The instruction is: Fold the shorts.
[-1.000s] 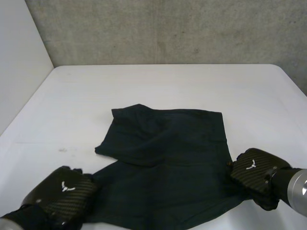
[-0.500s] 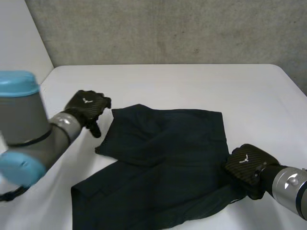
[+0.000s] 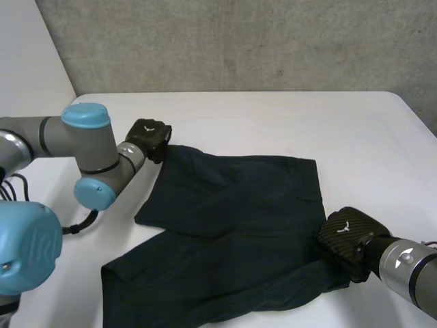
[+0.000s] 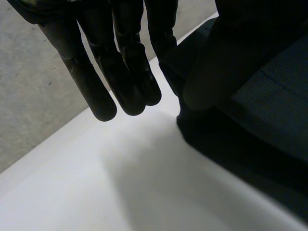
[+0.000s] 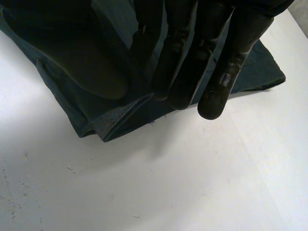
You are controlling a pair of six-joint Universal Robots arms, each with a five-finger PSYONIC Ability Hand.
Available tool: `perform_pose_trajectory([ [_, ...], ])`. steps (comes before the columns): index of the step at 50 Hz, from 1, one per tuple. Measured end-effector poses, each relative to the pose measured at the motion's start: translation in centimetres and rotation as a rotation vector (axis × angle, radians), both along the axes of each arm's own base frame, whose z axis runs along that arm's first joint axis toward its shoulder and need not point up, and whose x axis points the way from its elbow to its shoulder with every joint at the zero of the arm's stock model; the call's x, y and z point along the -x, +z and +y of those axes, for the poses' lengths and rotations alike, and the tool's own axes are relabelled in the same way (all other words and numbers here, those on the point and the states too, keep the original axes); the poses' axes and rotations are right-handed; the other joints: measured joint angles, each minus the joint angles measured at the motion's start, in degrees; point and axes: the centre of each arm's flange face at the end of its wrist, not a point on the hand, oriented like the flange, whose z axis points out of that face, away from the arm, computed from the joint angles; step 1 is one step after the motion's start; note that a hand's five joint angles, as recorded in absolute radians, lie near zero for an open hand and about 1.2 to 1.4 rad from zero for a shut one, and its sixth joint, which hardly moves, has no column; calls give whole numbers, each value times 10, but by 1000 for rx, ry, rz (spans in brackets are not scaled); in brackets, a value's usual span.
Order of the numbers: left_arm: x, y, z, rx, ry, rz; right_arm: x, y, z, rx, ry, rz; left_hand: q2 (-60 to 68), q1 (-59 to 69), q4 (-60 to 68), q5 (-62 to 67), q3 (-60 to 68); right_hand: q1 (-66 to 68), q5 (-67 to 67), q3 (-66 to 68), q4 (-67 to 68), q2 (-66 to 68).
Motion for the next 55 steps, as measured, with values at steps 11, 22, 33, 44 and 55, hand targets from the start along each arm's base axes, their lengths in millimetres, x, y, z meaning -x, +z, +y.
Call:
perform_pose_trajectory([
  [11, 2, -7, -33, 139, 60, -60, -1, 0, -1, 17, -2, -8, 3, 0, 2, 0, 3, 0, 0, 0, 0, 0],
  [22, 5, -31, -35, 201, 72, -206, -3, 1, -4, 17, -35, -55, -519, -520, -521, -485, -510, 0, 0, 0, 0, 0],
  [33, 4, 22, 6, 172, 62, -267, -5, 6, -13, 38, -86, -127, -556, -536, -560, -524, -550, 0, 0, 0, 0, 0],
  [44, -46, 108, 117, 9, 146, -114, -12, 2, -32, -3, -179, -238, -556, -534, -560, -524, -549, 0, 0, 0, 0, 0],
  [55, -74, 77, 241, -398, 143, -85, -22, -6, -50, 33, -249, -263, -555, -533, -559, -524, -549, 0, 0, 0, 0, 0],
])
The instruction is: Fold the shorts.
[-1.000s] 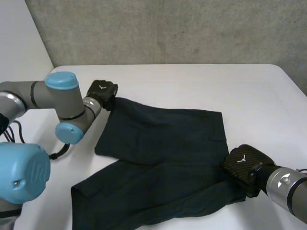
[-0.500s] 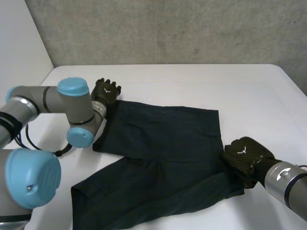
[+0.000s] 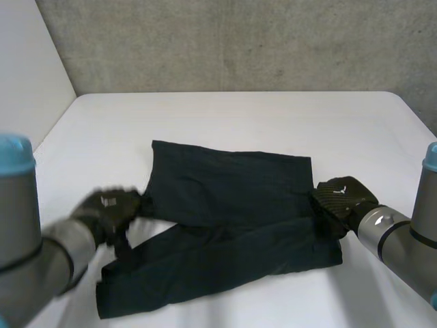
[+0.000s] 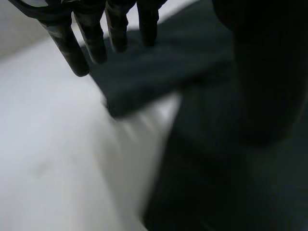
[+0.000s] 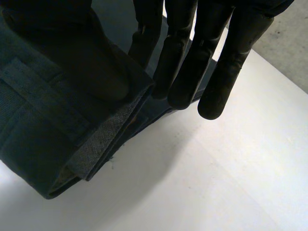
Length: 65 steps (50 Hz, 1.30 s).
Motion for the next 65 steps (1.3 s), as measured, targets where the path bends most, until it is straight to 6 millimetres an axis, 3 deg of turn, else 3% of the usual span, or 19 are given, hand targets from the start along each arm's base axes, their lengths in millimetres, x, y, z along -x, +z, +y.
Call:
perform_pose_trajectory([
  [6, -4, -15, 34, -131, -7, -8, -1, -1, 0, 8, 0, 5, 0, 0, 0, 2, 0, 0, 1, 0, 0, 0],
  [12, -2, -27, 37, -150, -1, -7, 0, -2, 3, 3, 4, 5, 61, 72, 59, 53, 58, 0, 1, 0, 0, 0],
  [14, 0, -35, 29, -133, 16, -16, 0, -2, 4, 2, 6, 5, 175, 194, 167, 161, 161, -1, 2, 0, 0, 0],
  [16, 1, -40, 22, -110, 36, -25, 0, -2, 4, 2, 7, 5, 422, 463, 414, 403, 405, -1, 2, 0, 0, 0],
  [17, 1, -41, 18, -94, 48, -29, 0, -1, 4, 3, 8, 5, 468, 507, 462, 449, 453, -1, 2, 0, 0, 0],
  [22, 9, -36, -8, 44, 97, -31, -1, 1, 2, 16, 9, 5, 554, 540, 557, 514, 547, -1, 2, 0, 0, 0],
  [28, 34, -6, -57, 291, 80, -19, -6, 14, -14, 101, 16, 0, 558, 540, 561, 514, 551, -1, 2, 0, 0, 0],
  [29, 46, 4, -78, 377, 59, -32, -10, 19, -25, 153, 17, -3, 558, 540, 561, 514, 551, -1, 3, 0, 0, 0],
  [33, 67, 11, -113, 485, 28, -70, -17, 26, -50, 254, -2, -7, 558, 540, 561, 514, 551, -1, 2, 0, 1, 0],
  [36, 86, 5, -147, 553, 10, -101, -23, 29, -80, 354, -40, -11, 559, 540, 561, 514, 553, -1, 2, 0, 1, 0],
  [40, 102, -11, -177, 600, -1, -107, -31, 25, -106, 428, -64, -9, 560, 540, 561, 514, 553, -1, 2, 0, 1, 0],
  [45, 122, -42, -210, 657, -32, -74, -46, -2, -143, 508, -63, 20, 560, 540, 561, 514, 553, -1, 2, 0, 1, 0],
  [49, 130, -64, -221, 679, -66, -54, -54, -28, -160, 520, -52, 47, 402, 386, 403, 393, 400, -13, -4, -6, -5, -6],
  [51, 133, -73, -223, 689, -80, -51, -56, -37, -165, 521, -49, 55, 269, 251, 282, 275, 270, -150, -133, -154, -141, -155],
  [53, 136, -81, -224, 705, -95, -52, -58, -44, -169, 523, -47, 57, 55, 25, 60, 59, 65, -285, -269, -292, -281, -298],
  [55, 137, -84, -223, 712, -101, -55, -58, -44, -171, 528, -49, 52, 12, -5, 12, 13, 15, -408, -462, -471, -472, -481],
  [61, 138, -82, -218, 723, -110, -64, -58, -24, -169, 544, -63, 11, -11, -8, -8, -4, -9, -433, -534, -559, -548, -542],
  [63, 135, -68, -209, 717, -108, -67, -52, 12, -154, 530, -82, -81, -11, -8, -8, -4, -9, -433, -534, -559, -548, -542],
  [65, 131, -60, -203, 710, -108, -70, -49, 24, -146, 513, -85, -116, -11, -8, -8, -4, -9, -433, -533, -559, -548, -542],
])
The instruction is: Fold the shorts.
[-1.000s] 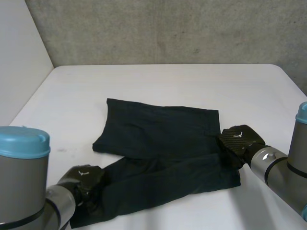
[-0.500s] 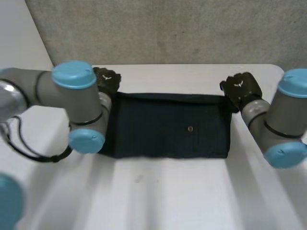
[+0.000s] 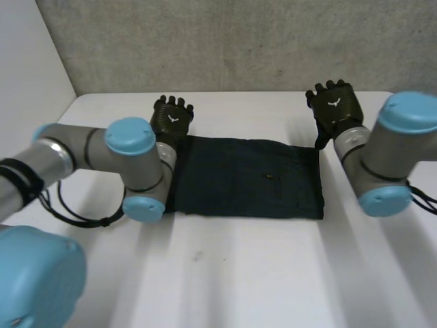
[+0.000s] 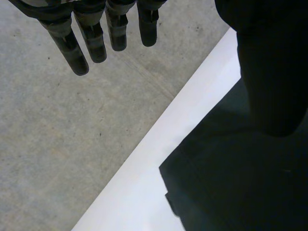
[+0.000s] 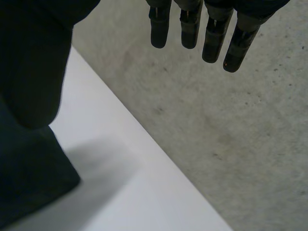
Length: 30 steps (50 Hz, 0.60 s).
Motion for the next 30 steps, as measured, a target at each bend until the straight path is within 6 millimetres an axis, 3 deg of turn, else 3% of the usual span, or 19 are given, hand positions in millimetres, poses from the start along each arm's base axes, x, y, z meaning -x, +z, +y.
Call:
perform_pose_trajectory([
  [1, 0, 0, 0, 0, 0, 0, 0, 0, 0, 0, 0, 0, 0, 0, 0, 0, 0, 0, 0, 0, 0, 0],
  [2, -8, 13, 13, -19, 4, -6, 6, 15, 22, -61, 25, -53, 0, 0, 0, 0, 0, 0, 0, 0, 0, 0],
  [4, -13, 17, 19, -30, 6, -9, 9, 18, 33, -102, 40, -71, 0, 0, 0, 0, 0, 0, 0, 0, 0, 0],
  [5, -19, 22, 28, -47, 8, -12, 13, 17, 49, -168, 61, -85, -4, -2, -3, 0, -4, 1, 1, 4, 1, 2],
  [8, -32, 27, 47, -91, 13, -8, 18, 2, 79, -317, 98, -96, -4, -2, -3, 0, -4, 4, 13, 20, 4, 6],
  [14, -47, 27, 72, -183, 22, 56, 25, -32, 108, -491, 121, -89, -4, -2, -3, 0, -4, 80, 88, 107, 94, 94],
  [17, -52, 25, 79, -219, 25, 92, 27, -44, 111, -519, 117, -82, -4, -2, -3, 0, -4, 90, 99, 119, 107, 96],
  [21, -57, 23, 89, -268, 33, 143, 30, -61, 106, -525, 103, -76, -4, -2, -3, 0, -4, 171, 188, 210, 198, 204],
  [27, -60, 24, 94, -284, 36, 162, 32, -71, 95, -507, 84, -76, -4, -2, -3, 0, -4, 237, 280, 306, 293, 302],
  [30, -61, 26, 95, -281, 36, 164, 35, -74, 87, -496, 70, -76, -4, -2, -3, 0, -4, 341, 446, 466, 464, 459],
])
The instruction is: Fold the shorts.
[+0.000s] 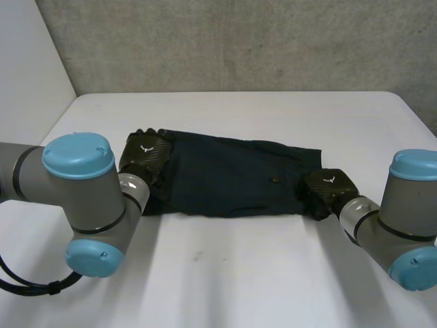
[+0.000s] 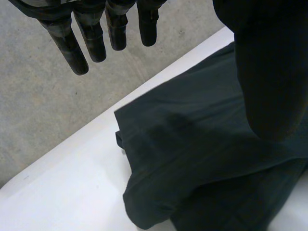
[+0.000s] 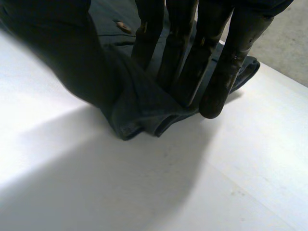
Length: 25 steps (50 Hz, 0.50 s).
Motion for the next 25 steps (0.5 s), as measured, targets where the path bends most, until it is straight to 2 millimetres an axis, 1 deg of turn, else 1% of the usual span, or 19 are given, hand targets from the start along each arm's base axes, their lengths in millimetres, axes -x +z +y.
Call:
perform_pose_trajectory([
  [2, 0, 2, 0, 4, 0, 1, 2, -1, -3, 4, -7, 4, 0, 0, 0, 0, 0, 31, 54, 53, 65, 55],
  [3, 0, 3, 1, 7, 0, 2, 4, -1, -5, 7, -12, 7, 0, 0, 0, 0, 0, 37, 60, 61, 76, 63],
  [6, -1, 5, 1, 11, 0, 3, 6, -1, -7, 10, -20, 12, 0, 0, 0, 0, 0, 41, 61, 66, 83, 65],
  [12, -2, 13, 1, 30, 4, 12, 25, 9, -20, 45, -81, 47, 0, 0, 0, 0, 0, 67, 61, 66, 84, 75],
  [15, -3, 17, 1, 36, 6, 16, 33, 19, -24, 82, -107, 80, 0, 0, 0, 0, 0, 79, 61, 66, 84, 75],
  [16, -4, 20, 2, 41, 7, 19, 39, 28, -26, 119, -119, 118, 0, 0, 0, 0, 0, 82, 61, 66, 84, 75],
  [18, -6, 23, 4, 46, 9, 22, 44, 39, -29, 166, -124, 173, 0, 0, 0, 0, 0, 89, 61, 66, 84, 75],
  [19, -6, 24, 5, 46, 9, 23, 44, 40, -29, 173, -123, 182, 0, 0, 0, 0, 0, 89, 61, 66, 84, 75],
  [20, -8, 27, 7, 49, 10, 25, 47, 47, -30, 214, -118, 236, 0, 0, 0, 0, 0, 89, 61, 66, 84, 75],
  [23, -10, 30, 11, 52, 11, 28, 48, 56, -33, 273, -101, 312, 0, 0, 0, 0, 0, 92, 61, 66, 84, 75],
  [25, -12, 32, 14, 53, 13, 32, 43, 67, -34, 348, -61, 395, 0, 0, 0, 0, 0, 97, 61, 67, 84, 78],
])
